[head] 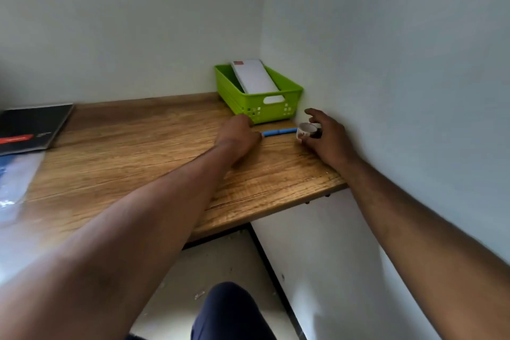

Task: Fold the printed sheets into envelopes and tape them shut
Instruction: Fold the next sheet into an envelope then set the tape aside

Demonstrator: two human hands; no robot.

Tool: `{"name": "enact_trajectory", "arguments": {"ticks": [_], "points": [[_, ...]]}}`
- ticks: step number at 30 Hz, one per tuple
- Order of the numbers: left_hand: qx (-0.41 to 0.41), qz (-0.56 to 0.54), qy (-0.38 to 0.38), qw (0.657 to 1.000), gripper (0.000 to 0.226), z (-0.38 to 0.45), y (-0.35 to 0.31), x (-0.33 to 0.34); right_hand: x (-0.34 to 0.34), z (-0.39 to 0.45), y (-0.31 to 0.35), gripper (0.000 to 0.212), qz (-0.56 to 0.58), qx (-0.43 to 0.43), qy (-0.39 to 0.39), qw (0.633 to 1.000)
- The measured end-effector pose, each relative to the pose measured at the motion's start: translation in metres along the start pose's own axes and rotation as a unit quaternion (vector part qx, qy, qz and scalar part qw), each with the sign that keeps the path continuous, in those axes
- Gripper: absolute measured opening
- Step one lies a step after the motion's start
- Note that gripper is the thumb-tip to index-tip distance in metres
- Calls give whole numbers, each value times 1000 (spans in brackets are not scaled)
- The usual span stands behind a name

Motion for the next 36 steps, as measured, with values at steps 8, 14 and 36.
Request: {"name": "enact_trajectory", "arguments": {"ticks": [8,14,36], "points": [[10,-48,-1,999,30,11,2,8,6,10,-7,77,-4,26,28,999],[14,-49,-19,999,27,11,2,10,7,10,-10,82,15,38,28,999],[-14,-62,-28,998,51,5,9,6,-3,-1,4,93,45,30,-19,998]]}}
Point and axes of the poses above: each hand's wrist, its own z-axis towards the middle knuckle, its own x-axis out of the palm, y = z × x, the point moved 3 cm from there along z, towards the middle knuckle, and after that the axes turned 1 degree about z, right-handed, at the moved point
